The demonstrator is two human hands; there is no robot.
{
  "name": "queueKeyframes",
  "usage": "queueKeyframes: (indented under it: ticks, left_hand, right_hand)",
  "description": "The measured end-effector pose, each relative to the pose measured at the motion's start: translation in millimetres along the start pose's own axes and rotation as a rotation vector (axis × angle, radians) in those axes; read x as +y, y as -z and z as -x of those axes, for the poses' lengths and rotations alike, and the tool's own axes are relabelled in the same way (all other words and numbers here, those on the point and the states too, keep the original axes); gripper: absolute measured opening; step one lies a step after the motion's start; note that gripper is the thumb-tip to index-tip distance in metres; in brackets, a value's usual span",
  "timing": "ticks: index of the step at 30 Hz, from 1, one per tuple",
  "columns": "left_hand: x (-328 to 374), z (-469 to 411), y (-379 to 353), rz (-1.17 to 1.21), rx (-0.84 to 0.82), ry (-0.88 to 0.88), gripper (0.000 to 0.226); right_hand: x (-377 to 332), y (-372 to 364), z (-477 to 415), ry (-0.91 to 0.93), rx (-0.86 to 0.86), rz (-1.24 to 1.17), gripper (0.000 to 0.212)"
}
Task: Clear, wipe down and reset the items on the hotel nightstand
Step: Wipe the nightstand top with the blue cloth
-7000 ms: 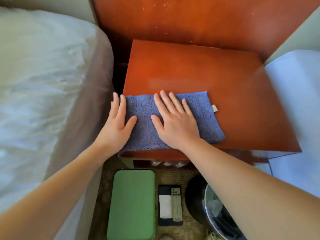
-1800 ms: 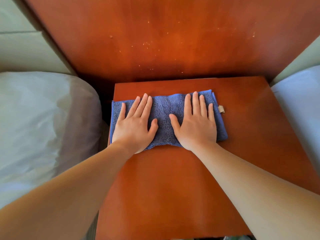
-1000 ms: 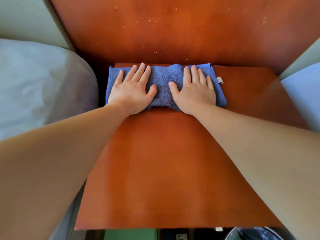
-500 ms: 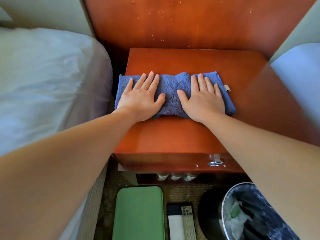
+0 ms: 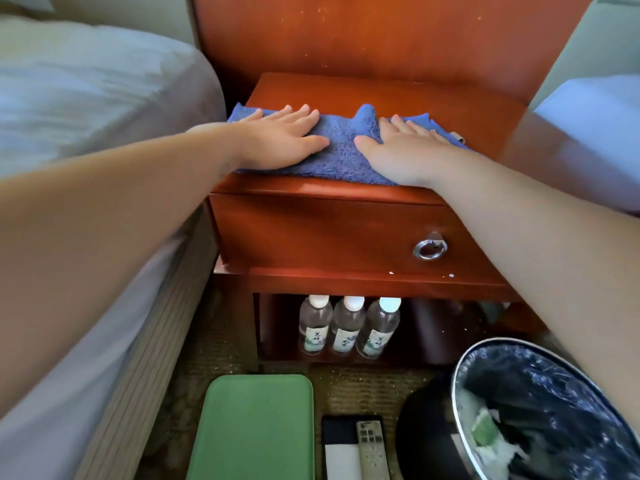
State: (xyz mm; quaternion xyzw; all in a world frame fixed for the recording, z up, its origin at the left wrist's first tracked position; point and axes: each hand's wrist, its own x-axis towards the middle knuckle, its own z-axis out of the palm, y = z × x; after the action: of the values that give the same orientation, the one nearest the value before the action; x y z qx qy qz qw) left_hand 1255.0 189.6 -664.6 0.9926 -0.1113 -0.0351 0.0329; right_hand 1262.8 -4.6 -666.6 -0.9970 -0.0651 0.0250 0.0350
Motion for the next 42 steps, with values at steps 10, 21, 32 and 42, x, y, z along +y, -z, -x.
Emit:
queueKeyframes:
  ticks: [10,21,32,42]
  left_hand:
    - [10,57,-10,0.000,0.129,-0.035,0.060]
    - [0,111,-88,-0.209,0.860,-0.149,0.058]
    - [-7,141,-187,-0.100,0.693,-0.072,0.076]
    - [7,143,-188,-0.029,0.833,-0.019,0.050]
  right_hand:
    - [-8,-12,41,0.073,0.132,-0.088,0.061]
    - [-25,-101,102,0.210,1.095,-0.153,0.045]
    - [-26,-193,125,0.182,0.933,-0.029,0.054]
    - [-19,-198,142,0.176,0.930,0.002,0.041]
